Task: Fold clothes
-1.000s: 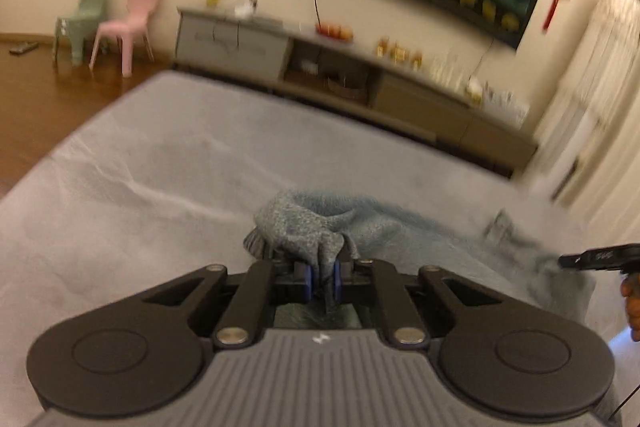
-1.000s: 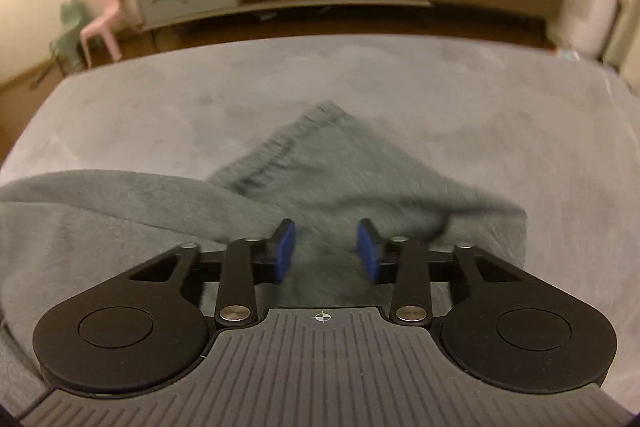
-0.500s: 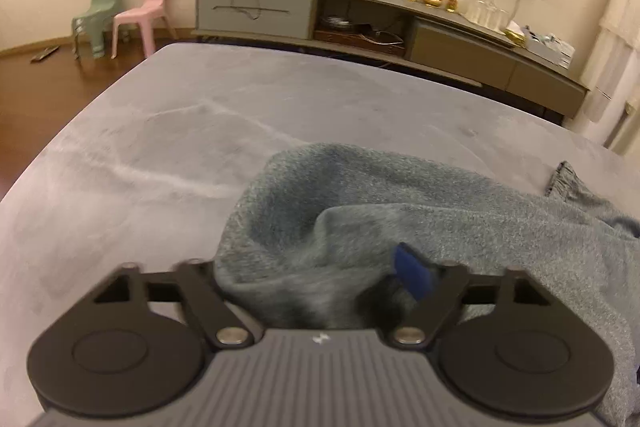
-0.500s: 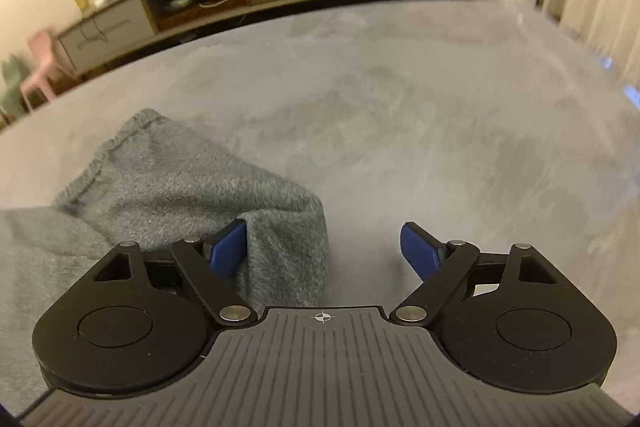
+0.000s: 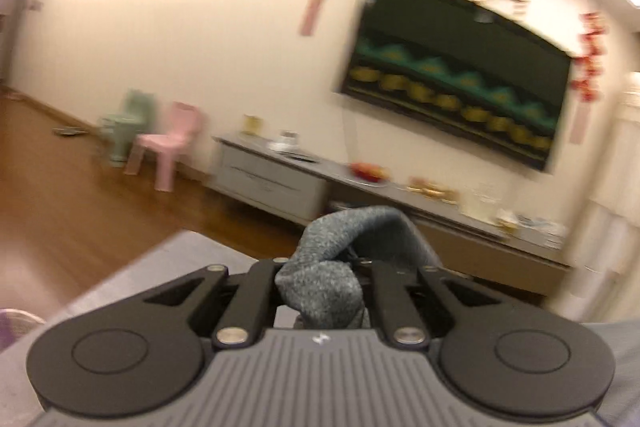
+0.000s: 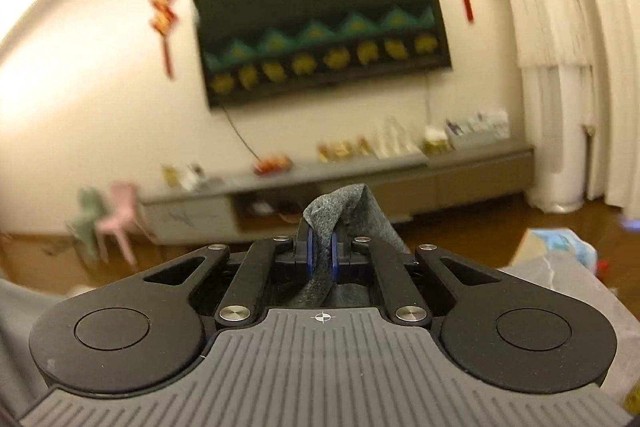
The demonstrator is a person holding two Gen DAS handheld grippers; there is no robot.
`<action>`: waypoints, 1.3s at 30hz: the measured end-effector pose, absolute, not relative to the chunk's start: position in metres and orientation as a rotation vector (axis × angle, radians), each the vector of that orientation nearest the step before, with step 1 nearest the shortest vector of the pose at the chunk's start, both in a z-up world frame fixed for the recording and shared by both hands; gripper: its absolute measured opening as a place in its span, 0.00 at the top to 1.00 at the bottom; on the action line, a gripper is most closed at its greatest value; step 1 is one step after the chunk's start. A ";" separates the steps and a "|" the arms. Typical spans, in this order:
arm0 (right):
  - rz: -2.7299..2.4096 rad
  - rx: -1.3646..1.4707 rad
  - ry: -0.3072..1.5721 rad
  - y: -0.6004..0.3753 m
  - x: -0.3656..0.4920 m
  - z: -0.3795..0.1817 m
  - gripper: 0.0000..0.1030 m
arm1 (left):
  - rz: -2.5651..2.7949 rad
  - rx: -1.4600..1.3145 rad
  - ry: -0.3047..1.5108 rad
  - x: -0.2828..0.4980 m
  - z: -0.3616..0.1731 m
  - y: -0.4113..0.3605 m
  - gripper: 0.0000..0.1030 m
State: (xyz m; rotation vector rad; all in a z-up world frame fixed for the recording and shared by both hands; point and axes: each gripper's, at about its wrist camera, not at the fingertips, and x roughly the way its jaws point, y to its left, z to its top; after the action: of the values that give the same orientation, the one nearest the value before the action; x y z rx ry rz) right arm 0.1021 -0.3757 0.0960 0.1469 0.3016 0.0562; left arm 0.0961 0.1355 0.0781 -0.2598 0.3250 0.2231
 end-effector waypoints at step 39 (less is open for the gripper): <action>-0.171 0.071 0.645 -0.432 -0.005 0.010 0.44 | -0.067 -0.300 0.877 0.217 -0.036 0.161 0.88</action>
State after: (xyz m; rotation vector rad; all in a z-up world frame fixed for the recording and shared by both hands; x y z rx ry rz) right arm -0.0053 -0.4316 0.0096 0.0715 0.6447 -0.1715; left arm 0.2175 0.1606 -0.0364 -0.2997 0.8768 -0.0668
